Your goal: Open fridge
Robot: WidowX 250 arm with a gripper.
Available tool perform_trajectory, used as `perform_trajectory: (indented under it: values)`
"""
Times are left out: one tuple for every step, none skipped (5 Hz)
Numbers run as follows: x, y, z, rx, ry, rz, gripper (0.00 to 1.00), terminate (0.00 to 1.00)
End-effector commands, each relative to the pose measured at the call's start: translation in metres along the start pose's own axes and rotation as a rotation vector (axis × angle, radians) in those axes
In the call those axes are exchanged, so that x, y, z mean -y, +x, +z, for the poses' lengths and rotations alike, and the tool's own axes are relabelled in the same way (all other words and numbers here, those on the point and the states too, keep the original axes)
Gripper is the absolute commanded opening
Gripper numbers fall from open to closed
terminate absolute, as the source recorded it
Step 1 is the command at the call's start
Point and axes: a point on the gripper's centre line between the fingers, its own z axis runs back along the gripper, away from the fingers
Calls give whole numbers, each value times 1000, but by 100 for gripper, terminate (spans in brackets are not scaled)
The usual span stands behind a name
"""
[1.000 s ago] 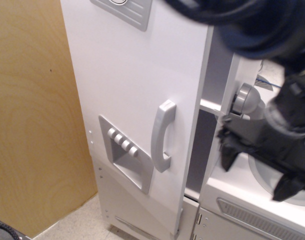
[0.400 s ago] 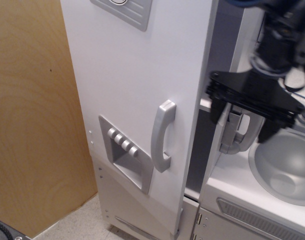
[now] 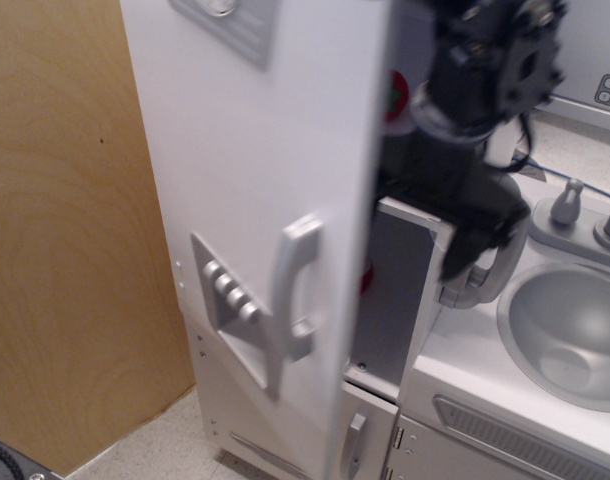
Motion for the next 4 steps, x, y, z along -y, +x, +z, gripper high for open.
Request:
perform_trajectory:
  values:
    - [-53,-31,16,6,-25,-32,100,0]
    - [-83,-54,13,56,7,-73,100,0]
    - [-107,-59,5,94,38,-87,100,0]
    - [-132,-56,6,121,55,-54,100,0]
